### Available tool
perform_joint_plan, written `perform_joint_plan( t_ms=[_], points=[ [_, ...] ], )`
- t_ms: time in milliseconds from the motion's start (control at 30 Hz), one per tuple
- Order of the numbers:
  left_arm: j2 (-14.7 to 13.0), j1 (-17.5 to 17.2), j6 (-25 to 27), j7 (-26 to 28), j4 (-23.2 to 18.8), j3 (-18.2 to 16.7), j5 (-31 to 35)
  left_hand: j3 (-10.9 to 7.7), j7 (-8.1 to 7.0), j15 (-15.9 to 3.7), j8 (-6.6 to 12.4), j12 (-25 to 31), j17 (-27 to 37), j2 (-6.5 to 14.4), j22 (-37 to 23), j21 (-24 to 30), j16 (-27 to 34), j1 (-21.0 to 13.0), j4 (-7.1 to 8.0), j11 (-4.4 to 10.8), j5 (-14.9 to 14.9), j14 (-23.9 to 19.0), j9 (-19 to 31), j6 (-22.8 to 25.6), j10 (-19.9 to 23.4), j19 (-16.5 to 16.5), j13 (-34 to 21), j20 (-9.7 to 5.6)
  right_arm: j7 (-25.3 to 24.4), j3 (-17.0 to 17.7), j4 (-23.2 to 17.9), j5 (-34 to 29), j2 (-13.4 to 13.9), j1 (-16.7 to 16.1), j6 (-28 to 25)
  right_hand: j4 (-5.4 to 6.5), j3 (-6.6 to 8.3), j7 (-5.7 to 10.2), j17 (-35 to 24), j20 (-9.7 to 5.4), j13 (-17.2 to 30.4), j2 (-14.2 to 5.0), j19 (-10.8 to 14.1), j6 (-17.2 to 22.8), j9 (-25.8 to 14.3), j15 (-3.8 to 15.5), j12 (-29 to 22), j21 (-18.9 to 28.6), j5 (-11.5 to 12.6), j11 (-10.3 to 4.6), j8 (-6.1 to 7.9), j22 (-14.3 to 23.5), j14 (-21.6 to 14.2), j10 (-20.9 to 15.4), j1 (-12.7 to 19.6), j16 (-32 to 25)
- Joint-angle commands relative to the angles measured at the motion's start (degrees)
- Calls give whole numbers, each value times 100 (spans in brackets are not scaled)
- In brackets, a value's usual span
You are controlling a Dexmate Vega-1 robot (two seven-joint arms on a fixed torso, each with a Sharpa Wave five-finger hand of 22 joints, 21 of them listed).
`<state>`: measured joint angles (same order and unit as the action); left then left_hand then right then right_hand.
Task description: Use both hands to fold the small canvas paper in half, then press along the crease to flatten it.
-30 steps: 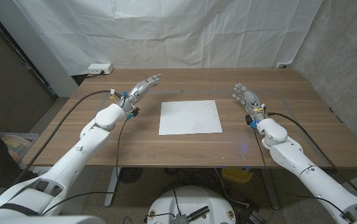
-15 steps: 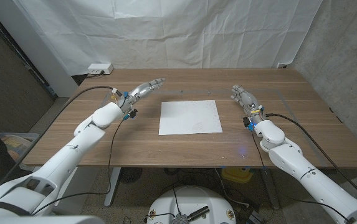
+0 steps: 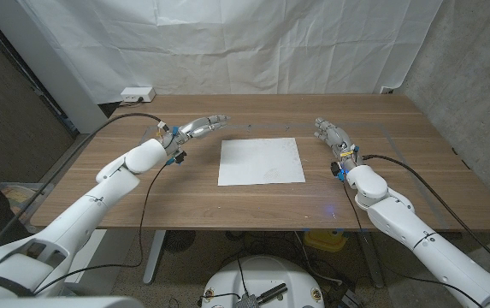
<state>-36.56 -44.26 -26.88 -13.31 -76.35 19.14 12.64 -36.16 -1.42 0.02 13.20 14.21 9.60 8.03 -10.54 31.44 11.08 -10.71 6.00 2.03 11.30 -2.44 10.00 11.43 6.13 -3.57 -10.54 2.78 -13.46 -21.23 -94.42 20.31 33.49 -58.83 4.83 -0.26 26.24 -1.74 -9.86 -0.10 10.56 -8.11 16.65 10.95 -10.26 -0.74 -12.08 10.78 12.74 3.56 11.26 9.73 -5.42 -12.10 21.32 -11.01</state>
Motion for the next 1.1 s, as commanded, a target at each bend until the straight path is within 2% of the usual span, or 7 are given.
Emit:
perform_joint_plan(
  t_ms=[33, 500, 1100],
  points=[
    [-203, -4, 46, 103, -182, 63, 620, -65, 27, -17, 24, 40, 14, 89, -22, 26, 51, -43, -29, 16, -33, -158, 31, 217, 198, 68, -8, -5, -122, -107, -315, -266, 156, -2, -412, -67, 31, -20, -17, -12, 15, -8, 50, 56, -25, 16, 19, 39, 25, -9, 19, 8, -49, -66, 91, 21],
    [-358, -34, 295, 35, -363, 123, 1056, -117, 26, -170, 44, 74, 6, 45, -21, 54, 53, -54, -82, 22, -50, -476, 31, 686, 576, 262, -8, 47, -78, -235, -418, -417, 219, 110, -707, -182, 69, -21, -18, -24, 17, -16, 58, 78, -27, 15, 24, 40, -1, 1, 15, 8, -60, -102, 188, 23],
    [-409, 148, 422, -310, -329, 354, 1381, -136, -60, -230, -49, -5, 7, 9, -19, 18, -17, -48, -114, 124, -59, -450, 26, 705, 557, 241, -5, 52, -53, -309, -366, -432, 183, 181, -839, -249, 68, -23, -35, -28, 18, -35, 65, 111, -28, 23, 33, 40, -40, -9, 16, 9, -70, -128, 230, 12]
  ],
)
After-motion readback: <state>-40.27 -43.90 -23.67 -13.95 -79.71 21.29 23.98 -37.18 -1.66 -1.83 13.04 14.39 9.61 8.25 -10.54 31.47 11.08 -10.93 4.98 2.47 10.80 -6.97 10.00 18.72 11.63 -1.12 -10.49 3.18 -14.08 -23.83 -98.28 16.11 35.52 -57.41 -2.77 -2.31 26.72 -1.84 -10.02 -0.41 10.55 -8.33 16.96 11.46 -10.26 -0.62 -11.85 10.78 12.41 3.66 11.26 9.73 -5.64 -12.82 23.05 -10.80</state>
